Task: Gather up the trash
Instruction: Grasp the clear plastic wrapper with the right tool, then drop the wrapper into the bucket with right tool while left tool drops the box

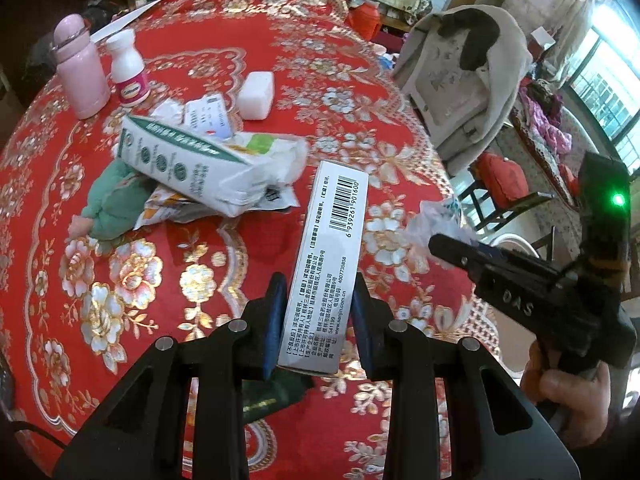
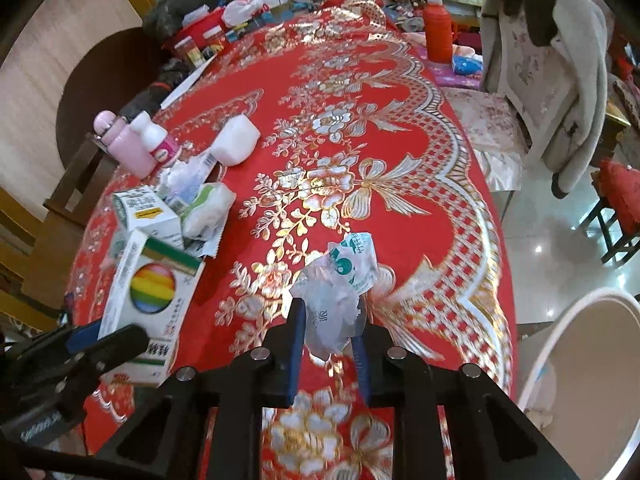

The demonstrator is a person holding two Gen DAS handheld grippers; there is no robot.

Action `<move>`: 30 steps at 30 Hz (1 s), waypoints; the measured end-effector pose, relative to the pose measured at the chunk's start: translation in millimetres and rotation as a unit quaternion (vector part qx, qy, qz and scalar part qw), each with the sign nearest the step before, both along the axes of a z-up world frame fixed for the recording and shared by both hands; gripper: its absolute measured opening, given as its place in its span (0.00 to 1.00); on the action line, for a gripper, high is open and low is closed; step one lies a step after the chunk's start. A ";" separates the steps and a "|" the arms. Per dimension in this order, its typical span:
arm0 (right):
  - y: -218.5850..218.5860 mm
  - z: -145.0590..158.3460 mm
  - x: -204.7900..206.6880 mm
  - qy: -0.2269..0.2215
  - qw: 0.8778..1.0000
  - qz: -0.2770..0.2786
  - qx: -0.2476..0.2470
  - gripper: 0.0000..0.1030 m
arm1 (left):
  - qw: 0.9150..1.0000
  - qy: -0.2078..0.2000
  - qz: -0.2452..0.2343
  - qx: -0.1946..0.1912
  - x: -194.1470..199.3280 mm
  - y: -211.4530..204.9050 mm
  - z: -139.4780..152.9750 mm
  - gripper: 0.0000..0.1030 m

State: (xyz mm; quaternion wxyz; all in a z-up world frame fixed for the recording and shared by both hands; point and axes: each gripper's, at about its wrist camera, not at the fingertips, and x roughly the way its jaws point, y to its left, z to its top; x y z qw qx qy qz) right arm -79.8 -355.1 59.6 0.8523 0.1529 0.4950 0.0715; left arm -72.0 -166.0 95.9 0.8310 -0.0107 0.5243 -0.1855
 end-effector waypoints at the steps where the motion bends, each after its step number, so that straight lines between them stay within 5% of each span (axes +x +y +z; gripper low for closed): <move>1: -1.6 1.9 -4.0 -0.003 1.000 0.000 0.001 0.20 | 1.000 -0.001 -0.003 -0.001 -1.4 -4.1 1.7 0.28; 30: -157.6 17.7 -137.9 0.002 0.988 -0.154 -0.031 0.20 | 0.984 0.028 -0.174 -0.033 -66.6 -198.9 -1.4 0.28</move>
